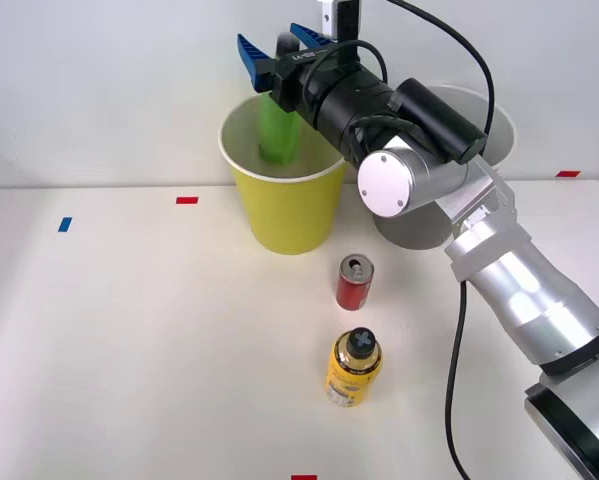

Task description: Put cans in the gray bin, plastic bottles in the light green bin

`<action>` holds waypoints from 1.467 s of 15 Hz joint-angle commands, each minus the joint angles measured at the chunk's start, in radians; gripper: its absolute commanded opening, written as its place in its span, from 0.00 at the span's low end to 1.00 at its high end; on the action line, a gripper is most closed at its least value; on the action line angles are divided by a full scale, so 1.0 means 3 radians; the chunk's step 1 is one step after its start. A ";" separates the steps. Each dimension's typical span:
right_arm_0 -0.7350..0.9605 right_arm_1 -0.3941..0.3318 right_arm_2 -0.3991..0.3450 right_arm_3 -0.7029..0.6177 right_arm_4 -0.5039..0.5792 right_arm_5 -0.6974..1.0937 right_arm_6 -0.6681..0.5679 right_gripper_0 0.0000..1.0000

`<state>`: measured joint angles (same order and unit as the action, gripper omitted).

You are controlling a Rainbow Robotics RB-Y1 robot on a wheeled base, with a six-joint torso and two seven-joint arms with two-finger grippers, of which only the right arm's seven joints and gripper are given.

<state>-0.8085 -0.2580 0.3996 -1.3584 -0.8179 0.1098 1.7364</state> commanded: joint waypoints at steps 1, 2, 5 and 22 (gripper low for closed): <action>0.0000 0.0016 -0.0003 -0.0007 0.0011 -0.0003 0.0026 1.00; 0.0005 0.0032 -0.0008 -0.0018 0.0026 -0.0018 0.0036 1.00; 0.0205 0.0042 -0.0136 -0.0278 0.0088 -0.0023 0.0092 1.00; 0.3411 0.0236 -0.1312 -0.2758 0.0149 -0.0029 0.0256 1.00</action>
<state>0.1336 -0.1929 0.0402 -2.1458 -0.7759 0.1017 1.8060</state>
